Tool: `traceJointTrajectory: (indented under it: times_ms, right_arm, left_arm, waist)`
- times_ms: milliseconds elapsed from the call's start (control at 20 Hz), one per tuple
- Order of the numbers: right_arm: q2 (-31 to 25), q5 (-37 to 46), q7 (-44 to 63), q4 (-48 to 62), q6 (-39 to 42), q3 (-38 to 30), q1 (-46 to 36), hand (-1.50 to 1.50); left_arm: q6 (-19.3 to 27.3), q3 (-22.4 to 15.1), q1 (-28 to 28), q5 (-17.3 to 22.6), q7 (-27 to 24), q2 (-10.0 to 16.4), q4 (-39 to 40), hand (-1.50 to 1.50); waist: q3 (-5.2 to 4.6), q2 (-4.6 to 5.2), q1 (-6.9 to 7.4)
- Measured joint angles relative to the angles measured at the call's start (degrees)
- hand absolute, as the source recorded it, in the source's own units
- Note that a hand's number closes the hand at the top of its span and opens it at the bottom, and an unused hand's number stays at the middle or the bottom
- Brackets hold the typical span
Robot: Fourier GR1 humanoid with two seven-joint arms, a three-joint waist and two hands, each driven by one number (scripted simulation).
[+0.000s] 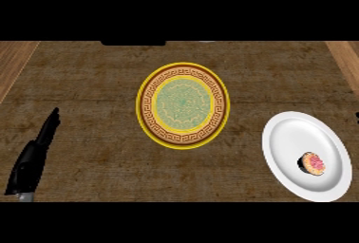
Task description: Pick the cupcake from the plate and place it in the plate
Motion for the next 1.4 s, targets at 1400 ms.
traceJointTrajectory:
  times_ms: [1400]
  right_arm:
    - [12.4, 28.6, -11.6, 20.6, 8.0, 5.0, -12.4, -1.50]
  left_arm:
    - [-7.9, 9.0, 3.2, -6.6, 0.8, -5.6, -3.9, 0.00]
  waist:
    - [-0.03, -0.15, -0.55]
